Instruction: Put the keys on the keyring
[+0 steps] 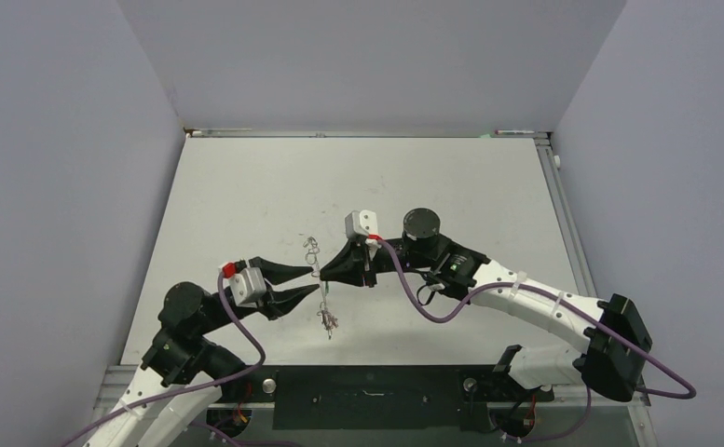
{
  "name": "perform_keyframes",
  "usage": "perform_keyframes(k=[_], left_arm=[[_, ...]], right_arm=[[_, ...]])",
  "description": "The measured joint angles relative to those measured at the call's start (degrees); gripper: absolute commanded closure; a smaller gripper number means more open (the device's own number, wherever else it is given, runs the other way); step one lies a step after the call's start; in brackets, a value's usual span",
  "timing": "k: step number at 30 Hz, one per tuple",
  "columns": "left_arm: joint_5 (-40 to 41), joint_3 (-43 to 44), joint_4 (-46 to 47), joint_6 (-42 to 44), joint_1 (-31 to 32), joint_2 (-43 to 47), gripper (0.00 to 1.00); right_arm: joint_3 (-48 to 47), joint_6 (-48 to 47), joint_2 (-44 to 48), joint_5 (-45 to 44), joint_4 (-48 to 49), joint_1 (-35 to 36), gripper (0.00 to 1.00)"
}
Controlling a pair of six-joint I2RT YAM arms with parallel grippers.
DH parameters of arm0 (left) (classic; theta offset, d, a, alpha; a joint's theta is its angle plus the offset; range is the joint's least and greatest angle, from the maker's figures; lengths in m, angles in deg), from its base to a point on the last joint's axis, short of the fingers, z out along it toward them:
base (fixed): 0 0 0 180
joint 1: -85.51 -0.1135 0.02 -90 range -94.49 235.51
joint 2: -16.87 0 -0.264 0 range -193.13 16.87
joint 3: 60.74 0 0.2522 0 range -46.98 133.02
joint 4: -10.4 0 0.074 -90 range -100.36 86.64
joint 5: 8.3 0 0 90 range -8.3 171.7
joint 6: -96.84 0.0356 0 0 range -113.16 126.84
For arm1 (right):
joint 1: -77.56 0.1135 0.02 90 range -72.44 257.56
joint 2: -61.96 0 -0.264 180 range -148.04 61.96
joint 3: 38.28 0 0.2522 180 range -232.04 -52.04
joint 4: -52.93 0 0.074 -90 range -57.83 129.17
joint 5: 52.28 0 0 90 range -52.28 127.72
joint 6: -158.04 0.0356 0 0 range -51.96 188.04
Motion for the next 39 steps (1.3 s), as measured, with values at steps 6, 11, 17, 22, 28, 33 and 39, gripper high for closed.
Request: perform_keyframes(k=[6, 11, 17, 22, 28, 33, 39], left_arm=[[2.08, 0.00, 0.37, 0.02, 0.00, 2.56, 0.52], [3.82, 0.00, 0.63, 0.02, 0.00, 3.39, 0.52], [4.81, 0.00, 0.57, 0.11, 0.00, 3.39, 0.53], [5.46, 0.00, 0.48, 0.55, 0.00, 3.39, 0.63], [4.72, 0.00, 0.48, 0.90, 0.00, 2.93, 0.68], [1.92, 0.00, 0.72, 0.55, 0.00, 1.73, 0.69], [-3.32, -0.02, 2.01, -1.68, 0.00, -0.70, 0.70]], right_arm=[[-7.45, -2.38, -0.44, -5.86, -13.75, 0.26, 0.95], [-16.17, -5.22, -4.39, -9.79, -27.43, 0.79, 0.95], [-26.10, -10.38, -11.37, -19.19, -46.51, 5.18, 0.95], [-32.17, -13.55, -13.38, -27.91, -58.97, 9.64, 0.95], [-37.62, -17.18, -13.49, -31.41, -64.52, 10.84, 0.95], [-37.73, -20.09, -13.46, -30.91, -66.01, 11.19, 0.95], [-36.81, -22.86, -11.34, -29.09, -66.12, 11.19, 0.95]])
